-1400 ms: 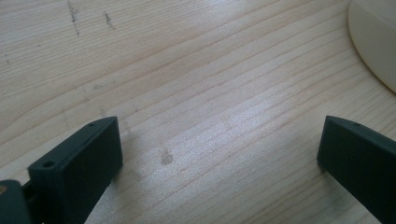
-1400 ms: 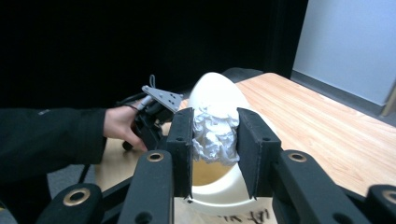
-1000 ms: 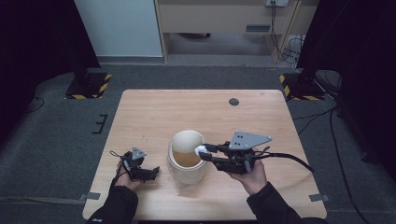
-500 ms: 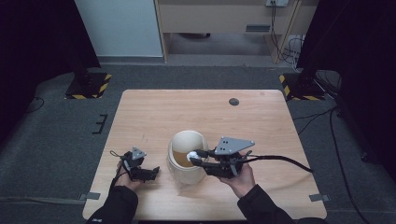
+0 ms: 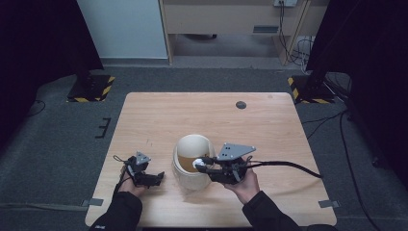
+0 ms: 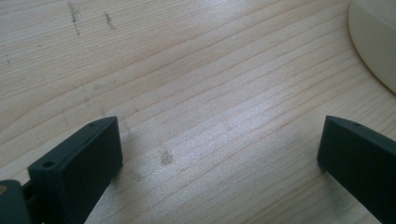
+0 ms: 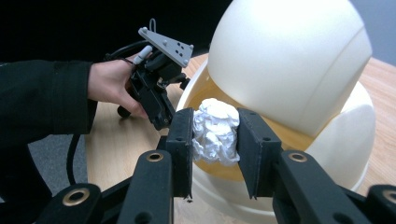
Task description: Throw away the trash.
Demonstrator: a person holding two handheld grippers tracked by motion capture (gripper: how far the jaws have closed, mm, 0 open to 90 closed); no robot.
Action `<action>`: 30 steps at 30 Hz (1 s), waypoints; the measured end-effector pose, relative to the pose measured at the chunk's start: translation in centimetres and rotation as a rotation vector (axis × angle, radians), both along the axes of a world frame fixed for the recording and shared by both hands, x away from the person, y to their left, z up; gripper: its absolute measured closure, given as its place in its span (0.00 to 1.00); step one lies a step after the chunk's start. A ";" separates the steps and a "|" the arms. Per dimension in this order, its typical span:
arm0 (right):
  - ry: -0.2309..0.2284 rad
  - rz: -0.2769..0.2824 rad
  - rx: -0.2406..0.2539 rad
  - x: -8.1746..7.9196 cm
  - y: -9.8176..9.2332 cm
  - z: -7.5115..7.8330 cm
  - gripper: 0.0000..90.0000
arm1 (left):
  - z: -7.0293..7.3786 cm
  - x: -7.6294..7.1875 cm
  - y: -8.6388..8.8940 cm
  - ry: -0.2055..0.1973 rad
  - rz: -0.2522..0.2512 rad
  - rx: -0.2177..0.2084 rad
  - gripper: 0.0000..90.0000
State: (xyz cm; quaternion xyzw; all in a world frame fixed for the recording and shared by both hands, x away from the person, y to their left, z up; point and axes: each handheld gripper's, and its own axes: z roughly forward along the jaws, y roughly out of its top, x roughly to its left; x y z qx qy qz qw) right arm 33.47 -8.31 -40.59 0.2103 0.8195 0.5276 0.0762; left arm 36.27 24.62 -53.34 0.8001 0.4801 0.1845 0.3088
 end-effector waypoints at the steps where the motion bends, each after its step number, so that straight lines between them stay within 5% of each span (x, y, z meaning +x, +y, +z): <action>1: 0.000 0.000 0.000 0.0 0.0 0.0 0.75 | 0.0 0.0 0.0 0.000 0.000 0.000 0.00; 24: 0.000 -0.020 -0.019 -0.1 -0.1 -0.1 0.55 | 0.0 0.0 0.0 0.000 0.001 0.001 0.00; 30: -0.019 -0.050 0.033 -0.7 -2.1 1.1 0.48 | 0.0 0.0 0.0 0.000 0.002 0.001 0.00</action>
